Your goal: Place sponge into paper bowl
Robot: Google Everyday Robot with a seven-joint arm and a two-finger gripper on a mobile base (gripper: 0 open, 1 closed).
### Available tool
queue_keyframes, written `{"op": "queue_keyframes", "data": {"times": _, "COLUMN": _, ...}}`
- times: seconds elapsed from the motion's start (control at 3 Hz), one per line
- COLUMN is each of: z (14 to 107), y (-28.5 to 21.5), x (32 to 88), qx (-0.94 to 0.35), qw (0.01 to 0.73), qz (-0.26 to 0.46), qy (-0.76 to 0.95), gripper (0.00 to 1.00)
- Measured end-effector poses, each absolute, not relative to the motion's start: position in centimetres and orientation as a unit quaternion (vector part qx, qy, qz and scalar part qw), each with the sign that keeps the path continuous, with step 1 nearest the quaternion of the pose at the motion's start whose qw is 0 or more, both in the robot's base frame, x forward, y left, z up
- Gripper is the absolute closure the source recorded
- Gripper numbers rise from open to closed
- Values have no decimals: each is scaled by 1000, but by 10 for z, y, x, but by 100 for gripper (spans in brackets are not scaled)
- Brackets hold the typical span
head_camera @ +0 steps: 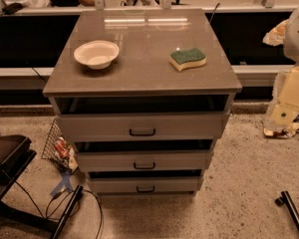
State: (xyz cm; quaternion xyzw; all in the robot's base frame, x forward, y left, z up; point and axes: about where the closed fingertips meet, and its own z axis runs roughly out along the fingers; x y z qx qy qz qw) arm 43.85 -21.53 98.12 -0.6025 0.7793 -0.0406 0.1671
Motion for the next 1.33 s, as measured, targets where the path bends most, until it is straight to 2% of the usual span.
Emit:
{"op": "queue_keyframes", "data": {"times": 0.33, "z": 981, "y": -215, "x": 438, "qx": -603, "qw": 167, "qz": -41, "qy": 779, "gripper": 0}}
{"op": "queue_keyframes", "data": {"times": 0.67, "z": 983, "y": -213, "x": 452, "qx": -597, "qw": 206, "qz": -21, "qy": 775, "gripper": 0}}
{"op": "queue_keyframes", "data": {"times": 1.0, "z": 994, "y": -217, "x": 532, "qx": -561, "qw": 362, "qz": 42, "qy": 743, "gripper": 0}}
{"op": "queue_keyframes", "data": {"times": 1.33, "z": 1008, "y": -208, "x": 584, "qx": -530, "qw": 458, "qz": 101, "qy": 707, "gripper": 0}}
